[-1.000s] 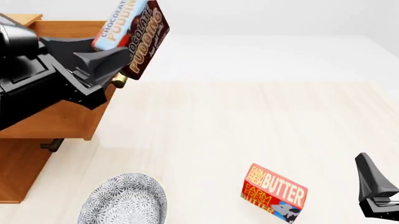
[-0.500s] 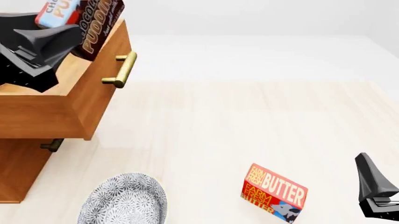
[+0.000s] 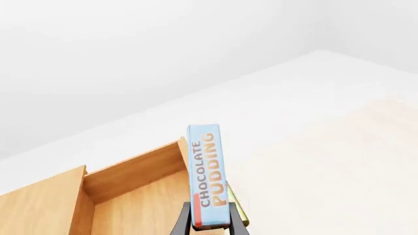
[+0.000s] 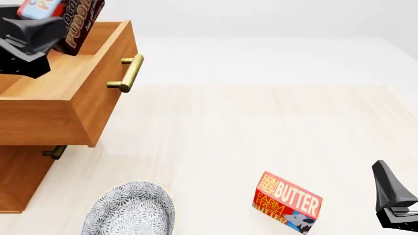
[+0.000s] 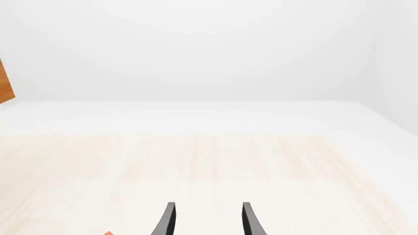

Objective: Put the chocolate pudding in the top drawer of the cabinet and close it.

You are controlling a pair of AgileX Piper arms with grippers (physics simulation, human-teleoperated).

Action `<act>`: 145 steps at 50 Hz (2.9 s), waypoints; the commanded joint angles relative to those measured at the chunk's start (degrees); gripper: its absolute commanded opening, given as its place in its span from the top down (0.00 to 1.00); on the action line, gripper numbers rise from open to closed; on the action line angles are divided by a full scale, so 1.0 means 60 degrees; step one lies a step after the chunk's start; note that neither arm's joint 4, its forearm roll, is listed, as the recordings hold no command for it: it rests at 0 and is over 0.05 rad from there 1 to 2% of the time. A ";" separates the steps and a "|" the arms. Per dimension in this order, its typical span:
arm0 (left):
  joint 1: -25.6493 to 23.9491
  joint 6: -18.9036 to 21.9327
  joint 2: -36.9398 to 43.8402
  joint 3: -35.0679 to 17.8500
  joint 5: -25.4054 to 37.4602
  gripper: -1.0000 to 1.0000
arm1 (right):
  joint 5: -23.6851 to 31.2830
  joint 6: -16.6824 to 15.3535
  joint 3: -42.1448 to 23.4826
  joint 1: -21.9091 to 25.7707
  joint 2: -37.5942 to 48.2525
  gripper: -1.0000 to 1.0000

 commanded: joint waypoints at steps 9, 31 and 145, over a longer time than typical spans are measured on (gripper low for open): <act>0.1107 0.0351 0.0273 -0.0557 0.0941 1.00 | 0.0000 0.0000 0.0000 -0.0001 0.0000 0.00; 0.1545 -0.0425 0.0818 -0.0986 0.1389 1.00 | -0.0001 0.0000 0.0000 0.0001 0.0000 0.00; 0.3574 -0.1017 0.4357 -0.1678 0.0889 1.00 | 0.0001 0.0001 0.0000 -0.0001 0.0001 0.00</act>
